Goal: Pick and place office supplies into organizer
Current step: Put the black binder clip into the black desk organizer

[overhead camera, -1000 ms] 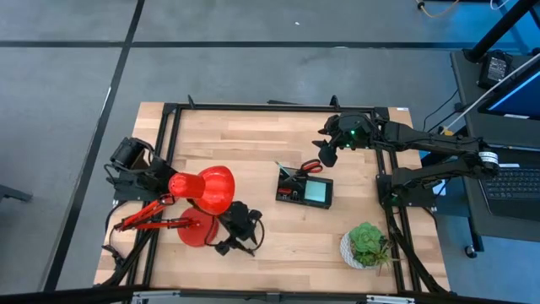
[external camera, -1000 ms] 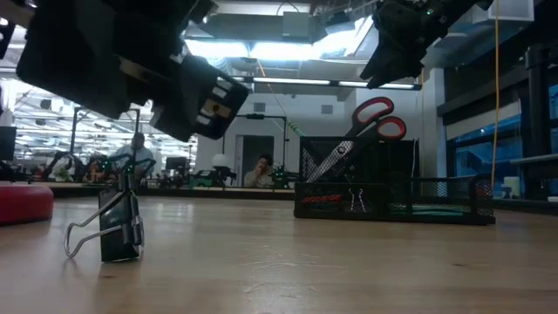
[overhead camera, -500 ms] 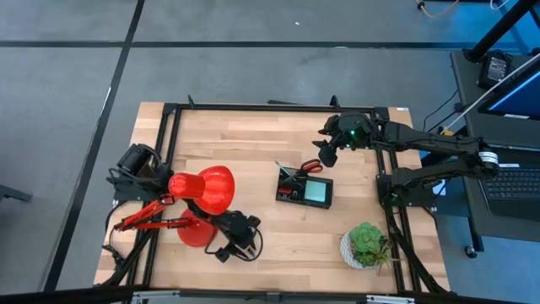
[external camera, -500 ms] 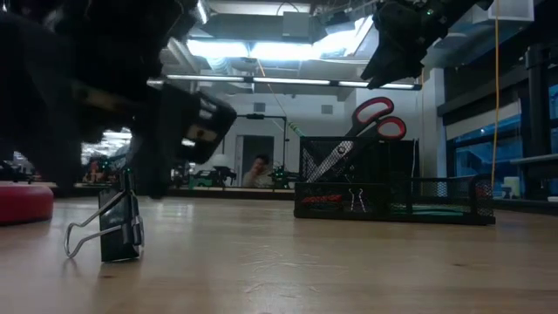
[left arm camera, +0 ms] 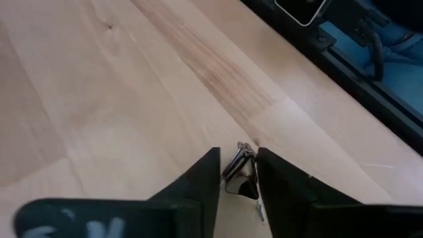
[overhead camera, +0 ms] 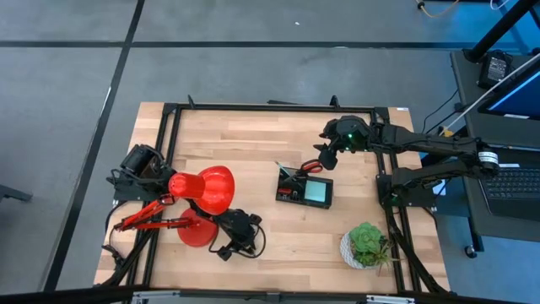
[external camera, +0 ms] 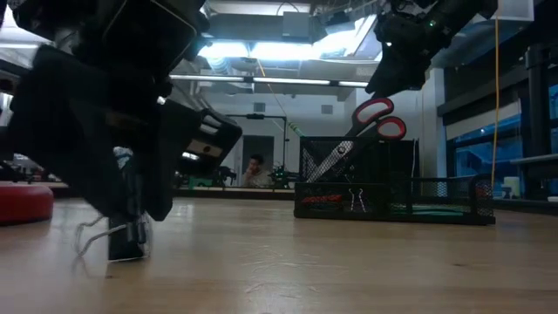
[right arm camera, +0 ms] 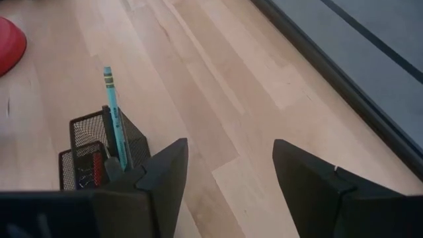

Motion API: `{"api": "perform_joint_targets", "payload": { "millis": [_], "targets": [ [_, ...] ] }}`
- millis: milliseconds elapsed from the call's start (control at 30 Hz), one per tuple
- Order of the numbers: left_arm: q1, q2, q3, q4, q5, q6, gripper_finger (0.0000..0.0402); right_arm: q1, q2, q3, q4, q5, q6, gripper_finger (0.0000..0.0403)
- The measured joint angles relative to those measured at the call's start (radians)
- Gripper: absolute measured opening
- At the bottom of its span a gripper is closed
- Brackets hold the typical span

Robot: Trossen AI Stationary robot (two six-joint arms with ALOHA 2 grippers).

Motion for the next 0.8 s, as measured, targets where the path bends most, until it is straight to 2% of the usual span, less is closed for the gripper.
{"api": "perform_joint_targets", "payload": {
  "millis": [233, 600, 700, 800],
  "targets": [
    [0.023, -0.002, 0.000, 0.007, 0.004, 0.023, 0.0041, 0.000, 0.000, 0.000, 0.000, 0.000, -0.003, 0.0224],
    [0.115, -0.057, 0.000, 0.001, 0.007, 0.024, 0.0039, 0.000, 0.000, 0.000, 0.000, 0.000, -0.061, 0.0224],
    [0.164, -0.080, 0.000, 0.007, -0.026, 0.031, 0.0038, 0.000, 0.000, 0.000, 0.000, 0.000, -0.077, 0.0224],
    [0.215, -0.091, 0.000, 0.024, -0.112, 0.073, 0.0039, 0.000, 0.000, 0.000, 0.000, 0.000, -0.089, 0.0224]
  ]
}}
